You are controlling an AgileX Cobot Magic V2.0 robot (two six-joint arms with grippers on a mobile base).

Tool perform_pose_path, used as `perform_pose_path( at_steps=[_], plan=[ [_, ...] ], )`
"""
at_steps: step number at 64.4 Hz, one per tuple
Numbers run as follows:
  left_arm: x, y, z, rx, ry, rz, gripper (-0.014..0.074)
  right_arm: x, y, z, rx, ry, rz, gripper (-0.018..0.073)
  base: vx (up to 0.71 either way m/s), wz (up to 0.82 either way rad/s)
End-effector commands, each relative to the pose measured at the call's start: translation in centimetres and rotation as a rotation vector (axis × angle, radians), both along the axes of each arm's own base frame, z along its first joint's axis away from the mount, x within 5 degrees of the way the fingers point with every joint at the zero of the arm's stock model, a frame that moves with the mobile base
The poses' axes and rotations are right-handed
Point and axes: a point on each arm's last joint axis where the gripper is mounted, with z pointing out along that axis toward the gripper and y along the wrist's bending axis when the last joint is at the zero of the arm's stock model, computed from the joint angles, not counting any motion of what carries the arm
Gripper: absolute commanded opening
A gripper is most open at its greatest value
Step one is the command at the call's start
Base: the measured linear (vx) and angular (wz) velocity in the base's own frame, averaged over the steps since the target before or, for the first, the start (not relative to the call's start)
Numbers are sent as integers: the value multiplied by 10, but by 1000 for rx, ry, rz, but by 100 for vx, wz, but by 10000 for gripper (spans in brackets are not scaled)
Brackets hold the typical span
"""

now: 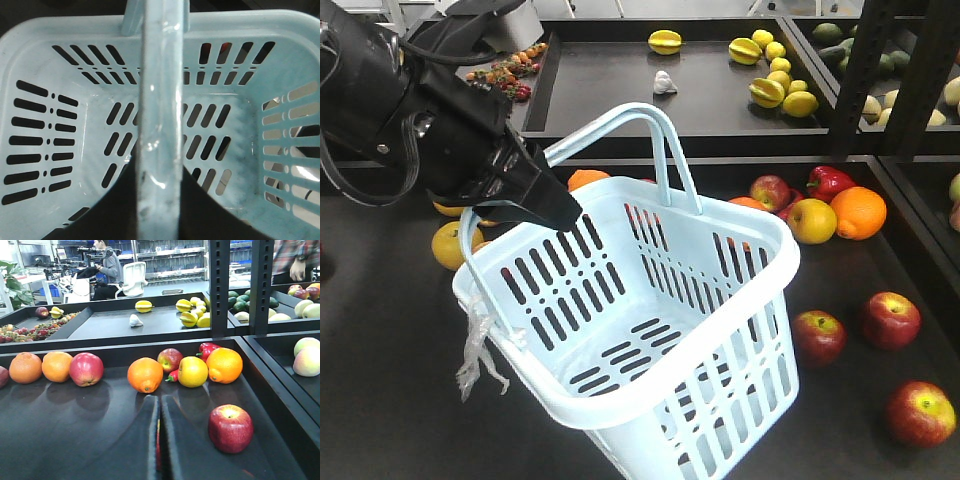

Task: Pick three apples into basket with both arms
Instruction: 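Drive the base up to the table edge holding the basket aloft, then lower the light-blue basket onto the table with the left gripper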

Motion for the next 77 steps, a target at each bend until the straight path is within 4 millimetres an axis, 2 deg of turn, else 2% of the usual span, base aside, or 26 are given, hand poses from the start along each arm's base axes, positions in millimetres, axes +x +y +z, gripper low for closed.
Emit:
perform_pose_path(
  at_steps=[1,63,77],
  plan=[
    [-13,2,23,-89,-46,2,-8,0,1,4,-1,-73,6,-3,0,0],
    [-13,2,23,-89,-46,2,-8,0,1,4,-1,-73,6,-3,0,0],
    [-6,0,27,-130,-127,27,-8,0,1,4,-1,-73,6,-3,0,0]
  ],
)
